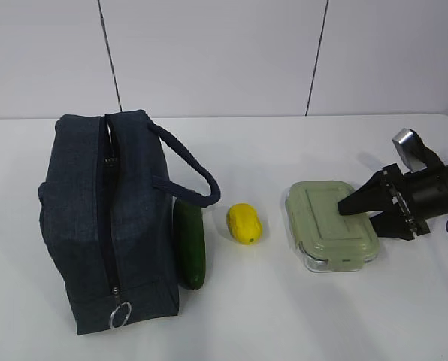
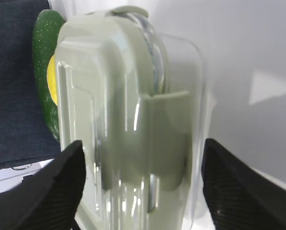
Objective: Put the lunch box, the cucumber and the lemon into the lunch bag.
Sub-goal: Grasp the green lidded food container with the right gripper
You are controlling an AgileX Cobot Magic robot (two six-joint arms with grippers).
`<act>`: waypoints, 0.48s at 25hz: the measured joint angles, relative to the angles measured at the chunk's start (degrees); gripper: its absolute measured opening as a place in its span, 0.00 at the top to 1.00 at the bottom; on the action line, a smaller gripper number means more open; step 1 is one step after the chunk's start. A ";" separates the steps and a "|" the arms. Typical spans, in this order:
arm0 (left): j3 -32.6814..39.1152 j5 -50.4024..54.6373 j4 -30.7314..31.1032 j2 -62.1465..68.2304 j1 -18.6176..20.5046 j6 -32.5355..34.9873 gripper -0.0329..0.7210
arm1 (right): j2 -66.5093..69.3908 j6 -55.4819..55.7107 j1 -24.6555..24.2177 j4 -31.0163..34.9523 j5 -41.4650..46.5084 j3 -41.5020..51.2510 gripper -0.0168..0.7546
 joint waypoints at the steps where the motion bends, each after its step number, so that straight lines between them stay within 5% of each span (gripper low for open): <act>1: 0.00 0.00 0.00 0.00 0.00 0.00 0.64 | 0.00 0.00 0.00 0.00 0.00 0.00 0.27; 12: 0.00 0.00 0.00 0.00 0.00 0.00 0.64 | 0.00 0.09 0.00 0.19 0.00 0.00 0.27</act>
